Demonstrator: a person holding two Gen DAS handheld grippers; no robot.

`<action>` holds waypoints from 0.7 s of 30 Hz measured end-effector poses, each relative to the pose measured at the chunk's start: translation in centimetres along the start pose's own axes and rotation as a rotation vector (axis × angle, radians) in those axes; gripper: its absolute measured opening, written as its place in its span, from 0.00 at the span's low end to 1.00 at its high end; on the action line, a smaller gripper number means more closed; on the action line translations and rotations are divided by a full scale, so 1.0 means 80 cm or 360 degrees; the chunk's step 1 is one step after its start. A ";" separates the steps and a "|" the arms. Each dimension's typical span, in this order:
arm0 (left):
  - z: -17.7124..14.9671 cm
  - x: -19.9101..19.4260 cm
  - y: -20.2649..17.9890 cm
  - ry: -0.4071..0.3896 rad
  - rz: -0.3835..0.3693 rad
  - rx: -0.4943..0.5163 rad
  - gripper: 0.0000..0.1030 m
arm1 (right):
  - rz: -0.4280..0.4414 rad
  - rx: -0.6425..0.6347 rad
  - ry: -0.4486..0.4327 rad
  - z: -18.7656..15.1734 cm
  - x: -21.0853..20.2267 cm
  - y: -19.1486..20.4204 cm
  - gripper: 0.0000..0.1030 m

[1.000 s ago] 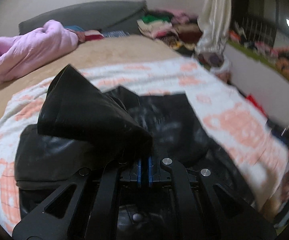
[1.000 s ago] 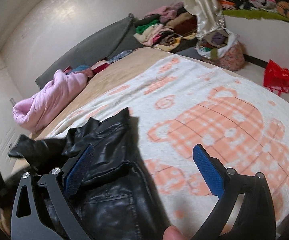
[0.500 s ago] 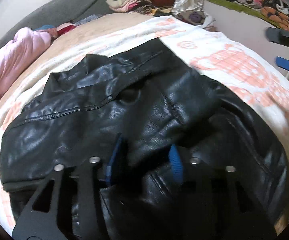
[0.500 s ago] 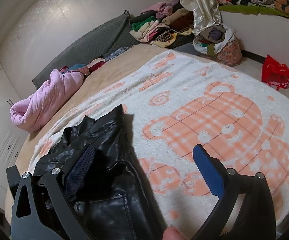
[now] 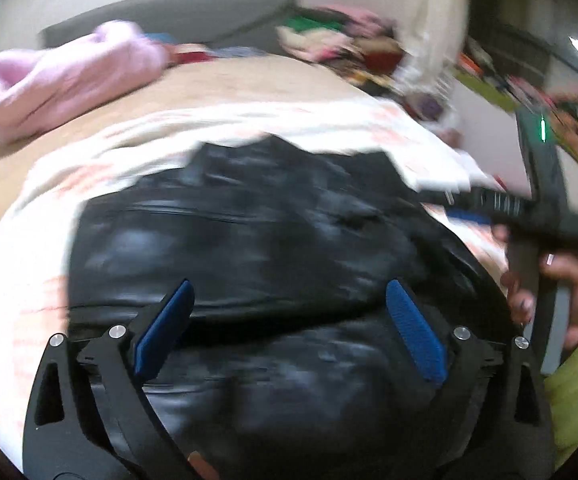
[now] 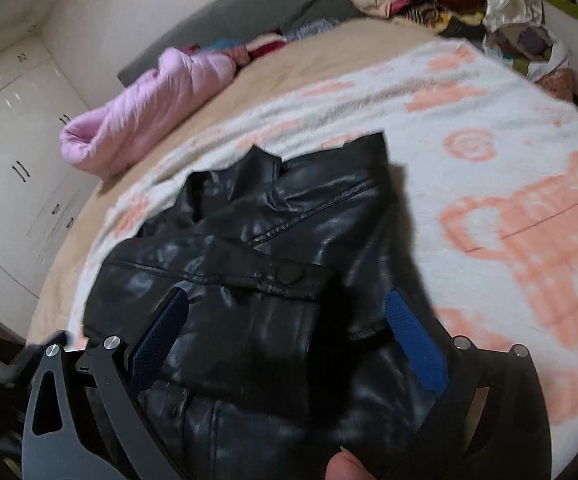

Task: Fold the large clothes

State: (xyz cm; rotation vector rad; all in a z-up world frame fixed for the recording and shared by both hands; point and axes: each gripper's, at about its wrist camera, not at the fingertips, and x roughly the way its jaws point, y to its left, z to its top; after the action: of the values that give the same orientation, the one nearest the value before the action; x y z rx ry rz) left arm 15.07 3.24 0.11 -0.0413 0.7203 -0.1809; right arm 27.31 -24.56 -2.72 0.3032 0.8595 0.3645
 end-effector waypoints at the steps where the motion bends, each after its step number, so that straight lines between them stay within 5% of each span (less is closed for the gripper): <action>1: 0.002 -0.004 0.019 -0.0010 0.0037 -0.0064 0.89 | -0.0014 0.0038 0.0043 0.001 0.017 -0.002 0.94; 3: 0.007 -0.012 0.061 -0.0022 0.0112 -0.0216 0.90 | 0.0009 0.0074 0.0066 0.002 0.030 -0.003 0.68; 5: 0.011 -0.019 0.099 -0.0040 0.0164 -0.0353 0.90 | 0.0007 0.0022 0.0037 0.002 0.032 0.008 0.55; 6: 0.012 -0.022 0.111 -0.0050 0.0177 -0.0406 0.90 | 0.0025 -0.0042 0.0001 0.004 0.028 0.015 0.36; 12: 0.038 -0.011 0.170 -0.0056 0.0221 -0.0696 0.90 | 0.0053 -0.0400 -0.0325 0.035 -0.031 0.060 0.32; 16: 0.054 0.015 0.165 -0.0060 0.0221 -0.0697 0.88 | -0.0080 -0.0527 -0.0312 0.046 -0.031 0.063 0.32; 18: 0.058 0.036 0.158 -0.0021 0.0221 -0.0678 0.76 | -0.0106 -0.0540 -0.0286 0.044 -0.024 0.059 0.32; 20: 0.059 0.056 0.160 0.0018 0.0208 -0.0669 0.50 | -0.0140 -0.0542 -0.0275 0.039 -0.019 0.051 0.32; 21: 0.059 0.065 0.157 0.0044 0.0201 -0.0658 0.44 | -0.0146 -0.0536 -0.0269 0.037 -0.015 0.047 0.32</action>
State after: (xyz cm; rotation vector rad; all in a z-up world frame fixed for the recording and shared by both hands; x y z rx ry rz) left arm 23.87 14.52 -0.97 -0.3869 0.7759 0.0907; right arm 28.16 -22.06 1.41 -0.0178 0.6307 0.3856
